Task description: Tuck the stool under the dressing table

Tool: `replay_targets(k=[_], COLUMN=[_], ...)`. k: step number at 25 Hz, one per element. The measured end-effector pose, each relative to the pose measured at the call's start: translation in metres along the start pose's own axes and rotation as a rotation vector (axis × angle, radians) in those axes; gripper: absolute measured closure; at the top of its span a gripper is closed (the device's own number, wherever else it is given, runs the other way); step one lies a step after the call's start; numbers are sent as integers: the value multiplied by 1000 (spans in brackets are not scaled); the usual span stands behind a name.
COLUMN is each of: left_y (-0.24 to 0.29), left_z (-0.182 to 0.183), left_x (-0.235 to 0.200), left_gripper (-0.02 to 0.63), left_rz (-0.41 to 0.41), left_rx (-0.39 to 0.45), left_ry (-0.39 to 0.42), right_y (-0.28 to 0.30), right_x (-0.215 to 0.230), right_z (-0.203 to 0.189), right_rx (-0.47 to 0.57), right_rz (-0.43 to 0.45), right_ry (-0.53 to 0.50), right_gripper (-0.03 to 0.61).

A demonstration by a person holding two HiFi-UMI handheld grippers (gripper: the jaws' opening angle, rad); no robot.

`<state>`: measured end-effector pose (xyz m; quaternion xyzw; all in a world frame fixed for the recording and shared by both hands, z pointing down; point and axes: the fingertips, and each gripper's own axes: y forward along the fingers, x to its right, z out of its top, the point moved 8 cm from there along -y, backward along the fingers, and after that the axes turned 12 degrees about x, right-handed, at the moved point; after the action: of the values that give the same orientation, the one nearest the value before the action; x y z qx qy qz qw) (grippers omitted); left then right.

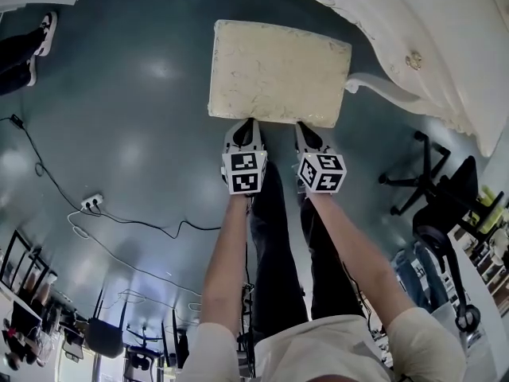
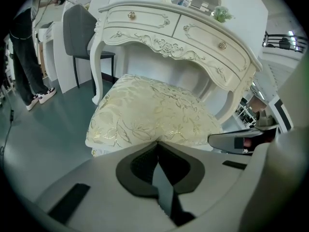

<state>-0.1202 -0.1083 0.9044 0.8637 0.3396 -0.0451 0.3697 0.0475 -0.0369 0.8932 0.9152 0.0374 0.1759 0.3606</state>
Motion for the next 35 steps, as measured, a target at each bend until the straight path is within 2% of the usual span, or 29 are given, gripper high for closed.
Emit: replay_targets(k=[5,11,18,23,30,35], left_y=[19,40,69,82,77,75], left_z=[17,34,53,66,89,97], left_x=[-3,-7,-8,-12,-33,-32], left_gripper=[598,598,598,598,598,598], left_rz=[-28,-72,-118,-181,-158,-159], left_rx=[-4,-15,-21,-5,33,46], left_ry=[16,39,94,120,106,97], right_y=[13,23,55,83,97,103], right_x=[7,11,-11,-4,-6,5], right_z=[16,33,39,59,75,85], right_rx=[18,52,75,85,98,127], right_rz=[8,25,110,79,74,16], right_ry=[-56,-42,2,128,81,75], right_gripper=[534,534,535,535,535,535])
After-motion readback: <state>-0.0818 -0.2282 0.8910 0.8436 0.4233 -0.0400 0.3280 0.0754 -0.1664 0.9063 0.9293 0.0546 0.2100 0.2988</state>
